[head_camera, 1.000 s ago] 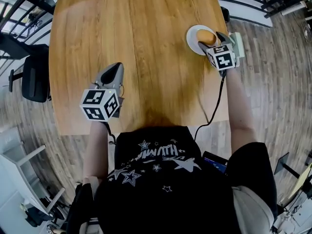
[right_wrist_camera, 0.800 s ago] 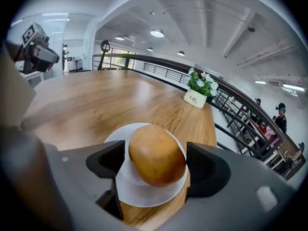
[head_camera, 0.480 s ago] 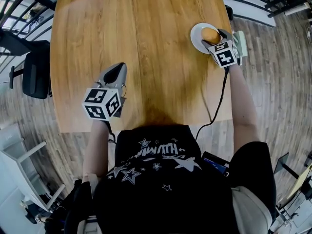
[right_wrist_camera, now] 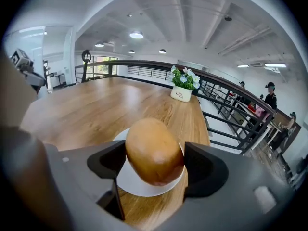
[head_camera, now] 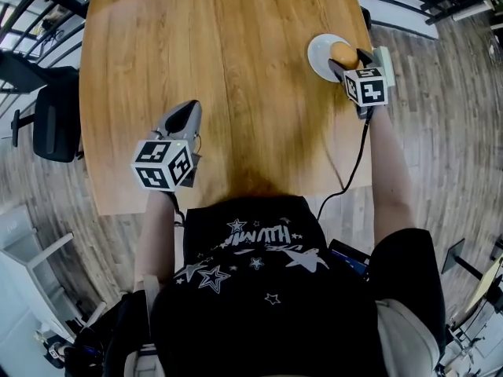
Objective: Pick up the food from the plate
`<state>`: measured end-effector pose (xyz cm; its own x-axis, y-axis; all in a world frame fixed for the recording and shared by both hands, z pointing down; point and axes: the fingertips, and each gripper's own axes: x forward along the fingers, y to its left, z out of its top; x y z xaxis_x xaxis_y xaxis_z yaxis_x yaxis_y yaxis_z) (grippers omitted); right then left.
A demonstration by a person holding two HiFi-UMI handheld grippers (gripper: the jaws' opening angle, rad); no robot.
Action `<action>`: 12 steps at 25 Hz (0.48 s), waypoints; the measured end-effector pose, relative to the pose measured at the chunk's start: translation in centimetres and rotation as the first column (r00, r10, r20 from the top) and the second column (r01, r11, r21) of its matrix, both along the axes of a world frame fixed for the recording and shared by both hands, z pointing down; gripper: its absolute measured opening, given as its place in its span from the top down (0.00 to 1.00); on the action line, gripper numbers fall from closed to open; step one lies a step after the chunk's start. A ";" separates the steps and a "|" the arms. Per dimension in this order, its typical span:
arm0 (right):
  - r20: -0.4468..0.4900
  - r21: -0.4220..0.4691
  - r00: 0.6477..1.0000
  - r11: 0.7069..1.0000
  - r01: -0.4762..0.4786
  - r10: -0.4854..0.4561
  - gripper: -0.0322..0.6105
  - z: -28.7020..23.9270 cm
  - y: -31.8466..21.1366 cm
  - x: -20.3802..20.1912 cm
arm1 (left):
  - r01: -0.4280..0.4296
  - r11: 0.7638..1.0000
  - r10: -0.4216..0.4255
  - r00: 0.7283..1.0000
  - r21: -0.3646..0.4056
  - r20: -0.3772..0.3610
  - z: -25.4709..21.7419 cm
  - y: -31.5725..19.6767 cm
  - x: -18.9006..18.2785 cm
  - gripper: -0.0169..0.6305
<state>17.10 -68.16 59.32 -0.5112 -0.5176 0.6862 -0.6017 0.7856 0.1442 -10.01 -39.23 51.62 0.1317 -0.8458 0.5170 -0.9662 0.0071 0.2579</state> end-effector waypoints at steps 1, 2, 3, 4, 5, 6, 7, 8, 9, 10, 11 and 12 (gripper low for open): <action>0.013 -0.004 1.000 1.000 -0.013 0.013 0.36 -0.4 0.3 -0.1 | -0.003 1.000 0.003 1.000 0.006 -0.005 0.0 0.1 -0.2 0.97; 0.022 -0.005 0.999 1.000 -0.024 0.024 0.36 -0.7 0.8 -0.1 | -0.009 1.000 0.009 1.000 0.011 -0.009 -0.1 0.1 -0.5 0.97; 0.029 -0.004 0.999 0.999 -0.034 0.034 0.36 -1.1 1.2 -0.3 | -0.017 1.000 0.017 1.000 0.016 -0.013 -0.1 0.3 -0.8 0.97; 0.036 -0.001 0.998 0.999 -0.043 0.043 0.36 -1.5 1.8 -0.4 | -0.027 0.999 0.027 1.000 0.019 -0.016 -0.2 0.4 -1.0 0.97; 0.044 0.001 0.998 0.999 -0.052 0.052 0.36 -2.0 2.3 -0.6 | -0.036 0.999 0.037 0.999 0.022 -0.019 -0.2 0.6 -1.3 0.97; 0.054 0.002 0.997 0.998 -0.063 0.063 0.36 -2.4 2.9 -0.7 | -0.046 0.999 0.047 0.999 0.024 -0.021 -0.2 0.8 -1.6 0.97; 0.065 0.002 0.995 0.997 -0.077 0.077 0.36 -2.8 3.4 -0.8 | -0.055 0.998 0.056 0.998 0.027 -0.023 -0.3 1.0 -1.9 0.97; 0.076 -0.001 0.993 0.996 -0.093 0.093 0.36 -3.1 3.9 -0.9 | -0.062 0.998 0.063 0.998 0.031 -0.026 -0.4 1.1 -2.2 0.97; 0.088 -0.006 0.990 0.994 -0.110 0.110 0.36 -3.4 4.5 -0.9 | -0.068 0.997 0.069 0.997 0.034 -0.031 -0.6 1.3 -2.4 0.97; 0.100 -0.013 0.987 0.992 -0.126 0.126 0.36 -3.7 5.0 -0.8 | -0.074 0.997 0.075 0.996 0.038 -0.037 -0.7 1.6 -2.6 0.97; 0.114 -0.019 0.983 0.990 -0.141 0.142 0.36 -4.0 5.6 -0.8 | -0.081 0.996 0.082 0.996 0.040 -0.041 -0.8 1.9 -2.8 0.97; 0.128 -0.024 0.979 0.988 -0.155 0.157 0.36 -4.4 6.2 -0.9 | -0.089 0.995 0.090 0.995 0.041 -0.043 -0.8 2.1 -3.0 0.97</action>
